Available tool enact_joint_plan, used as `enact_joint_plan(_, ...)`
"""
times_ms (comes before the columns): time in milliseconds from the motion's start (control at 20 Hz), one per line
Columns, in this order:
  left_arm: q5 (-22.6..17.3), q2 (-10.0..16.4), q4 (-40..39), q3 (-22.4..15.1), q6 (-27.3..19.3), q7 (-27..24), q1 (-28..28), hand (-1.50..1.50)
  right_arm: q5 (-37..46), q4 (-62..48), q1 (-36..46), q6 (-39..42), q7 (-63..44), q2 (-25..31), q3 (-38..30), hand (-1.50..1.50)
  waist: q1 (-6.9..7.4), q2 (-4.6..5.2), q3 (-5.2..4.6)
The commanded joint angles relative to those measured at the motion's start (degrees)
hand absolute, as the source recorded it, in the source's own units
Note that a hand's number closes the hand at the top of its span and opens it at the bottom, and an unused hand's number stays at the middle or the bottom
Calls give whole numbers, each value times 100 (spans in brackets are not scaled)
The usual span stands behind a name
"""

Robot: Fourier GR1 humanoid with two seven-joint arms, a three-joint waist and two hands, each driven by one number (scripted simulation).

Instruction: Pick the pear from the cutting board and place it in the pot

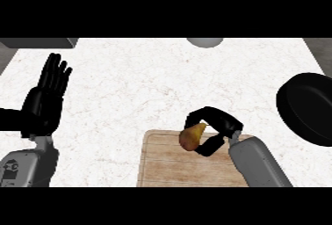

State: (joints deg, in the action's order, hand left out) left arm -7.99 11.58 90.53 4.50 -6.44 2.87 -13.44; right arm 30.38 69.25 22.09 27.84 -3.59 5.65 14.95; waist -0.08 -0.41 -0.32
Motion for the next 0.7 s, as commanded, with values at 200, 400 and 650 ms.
enact_joint_plan(200,89,-163,-168,62,36,-34,-138,0,483,33,-158,-298,249,-190,-21,150,14,41,33)
enact_joint_plan(400,-4,68,-216,260,199,-135,-51,0,604,794,-84,-320,-380,194,-261,150,-4,32,31)
enact_joint_plan(650,93,29,-195,226,-15,180,-230,0,1096,2466,-546,-514,-1183,-35,345,150,-124,-29,28)
